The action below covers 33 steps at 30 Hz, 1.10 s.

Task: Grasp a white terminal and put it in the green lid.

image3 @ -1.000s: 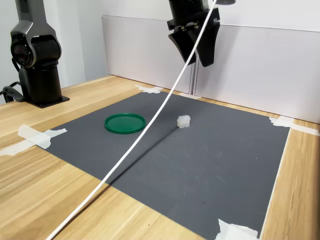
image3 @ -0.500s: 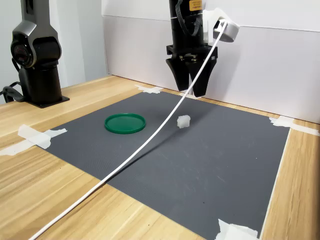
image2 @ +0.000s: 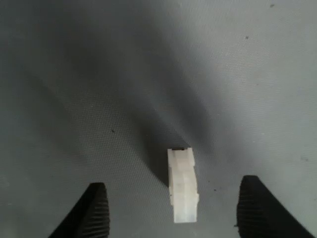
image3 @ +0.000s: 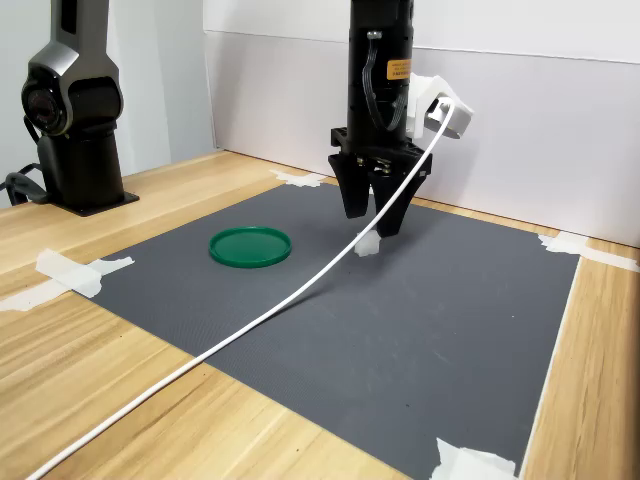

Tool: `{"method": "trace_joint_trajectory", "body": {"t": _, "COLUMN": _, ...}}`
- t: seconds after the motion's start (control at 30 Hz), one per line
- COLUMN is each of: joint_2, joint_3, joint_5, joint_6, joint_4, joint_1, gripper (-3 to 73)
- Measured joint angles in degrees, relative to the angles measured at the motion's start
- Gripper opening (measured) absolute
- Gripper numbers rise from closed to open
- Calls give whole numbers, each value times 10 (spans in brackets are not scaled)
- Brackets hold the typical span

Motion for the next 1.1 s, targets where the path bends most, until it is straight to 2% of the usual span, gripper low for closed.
{"method": "trace_joint_trajectory", "body": {"t": 0.3, "joint_2": 13, "joint_3": 0, "joint_5": -5, "joint_6": 6, "joint_4": -16, "joint_1": 0, "gripper": 583}}
{"method": "trace_joint_trajectory", "body": {"t": 0.47, "joint_2": 19, "joint_3": 0, "joint_5": -5, "joint_6": 19, "joint_4": -20, "joint_1": 0, "gripper": 522}}
{"method": "trace_joint_trajectory", "body": {"t": 0.7, "joint_2": 29, "joint_3": 0, "joint_5": -5, "joint_6": 25, "joint_4": -21, "joint_1": 0, "gripper": 383}}
{"method": "trace_joint_trajectory", "body": {"t": 0.87, "joint_2": 29, "joint_3": 0, "joint_5": -5, "joint_6": 31, "joint_4": -22, "joint_1": 0, "gripper": 154}}
{"method": "trace_joint_trajectory", "body": {"t": 0.93, "joint_2": 29, "joint_3": 0, "joint_5": -5, "joint_6": 32, "joint_4": -22, "joint_1": 0, "gripper": 84}}
{"method": "trace_joint_trajectory", "body": {"t": 1.1, "joint_2": 28, "joint_3": 0, "joint_5": -4, "joint_6": 40, "joint_4": -22, "joint_1": 0, "gripper": 81}}
